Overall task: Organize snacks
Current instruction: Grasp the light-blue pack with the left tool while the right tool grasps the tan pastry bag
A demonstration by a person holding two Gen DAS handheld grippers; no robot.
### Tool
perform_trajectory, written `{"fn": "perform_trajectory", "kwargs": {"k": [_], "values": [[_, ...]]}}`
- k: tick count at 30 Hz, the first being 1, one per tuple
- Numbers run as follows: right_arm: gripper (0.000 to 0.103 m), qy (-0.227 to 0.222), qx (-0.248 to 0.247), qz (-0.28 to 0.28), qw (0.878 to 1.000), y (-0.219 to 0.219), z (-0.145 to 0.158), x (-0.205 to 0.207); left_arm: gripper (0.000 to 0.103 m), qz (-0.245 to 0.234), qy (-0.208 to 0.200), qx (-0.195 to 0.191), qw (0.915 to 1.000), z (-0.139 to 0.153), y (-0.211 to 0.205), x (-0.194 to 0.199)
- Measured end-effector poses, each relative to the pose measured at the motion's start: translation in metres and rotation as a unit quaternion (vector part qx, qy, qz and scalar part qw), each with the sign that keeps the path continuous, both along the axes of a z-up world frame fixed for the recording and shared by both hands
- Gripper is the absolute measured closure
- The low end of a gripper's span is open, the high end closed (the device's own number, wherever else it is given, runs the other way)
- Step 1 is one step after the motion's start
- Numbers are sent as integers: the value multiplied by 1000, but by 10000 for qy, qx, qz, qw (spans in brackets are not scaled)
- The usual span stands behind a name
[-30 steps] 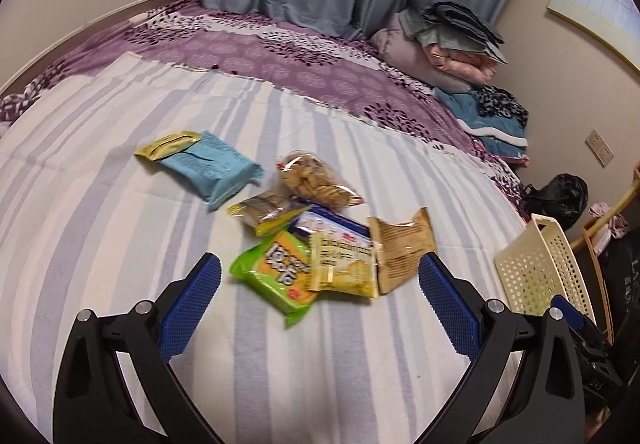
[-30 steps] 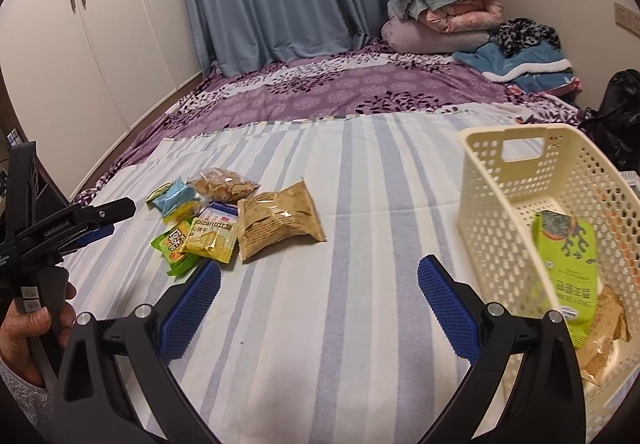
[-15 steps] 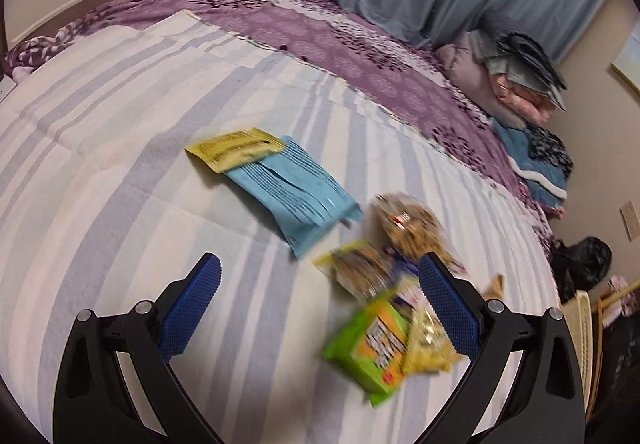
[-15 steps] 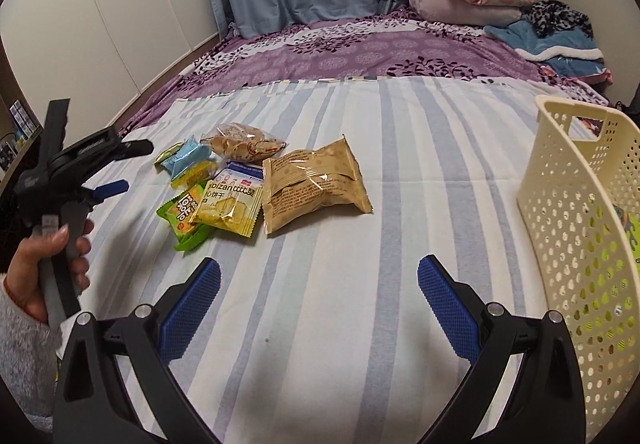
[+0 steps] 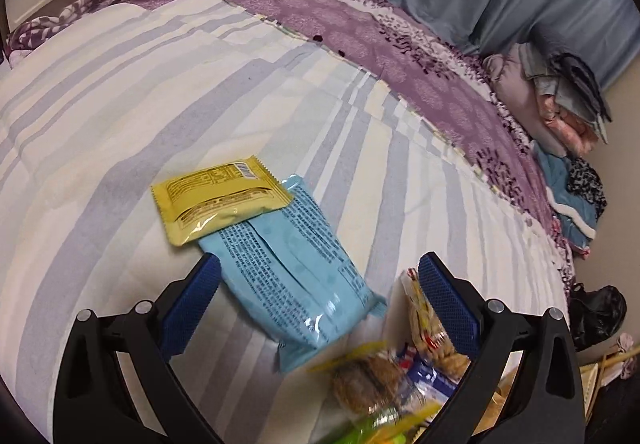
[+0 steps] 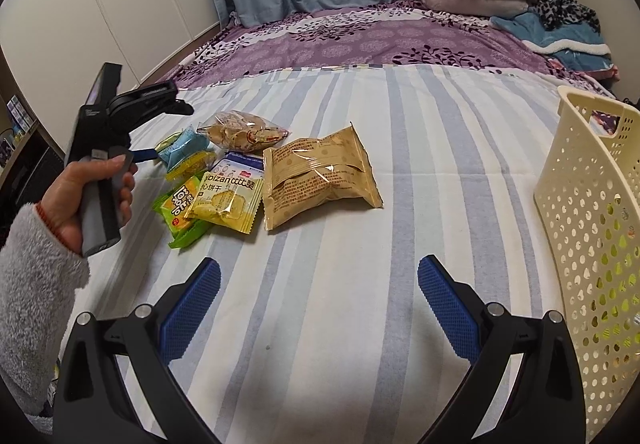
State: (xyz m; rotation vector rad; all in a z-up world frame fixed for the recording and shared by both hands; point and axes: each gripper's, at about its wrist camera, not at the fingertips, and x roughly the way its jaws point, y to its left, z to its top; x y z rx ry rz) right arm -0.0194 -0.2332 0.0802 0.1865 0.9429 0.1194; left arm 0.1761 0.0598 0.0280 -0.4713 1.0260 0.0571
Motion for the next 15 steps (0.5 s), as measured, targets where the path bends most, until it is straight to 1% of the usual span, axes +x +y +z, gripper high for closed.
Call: {"fn": "perform_trajectory", "kwargs": {"k": [5, 10, 12, 13, 14, 15], "values": [[5, 20, 13, 25, 10000, -1, -2, 1, 3, 57, 138, 390, 9991, -6, -4, 11], [5, 56, 59, 11, 10000, -1, -5, 3, 3, -150, 275, 689, 9971, -11, -7, 13], [5, 56, 75, 31, 10000, 1, -5, 3, 3, -113, 350, 654, 9972, -15, -5, 10], [5, 50, 73, 44, 10000, 2, -5, 4, 3, -68, 416, 560, 9975, -20, -1, 8], [5, 45, 73, 60, 9999, 3, -5, 4, 3, -66, 319, 515, 9981, -20, 1, 4], [5, 42, 75, 77, 9999, 4, -4, 4, 3, -60, 308, 517, 9982, -20, 2, 2]]}}
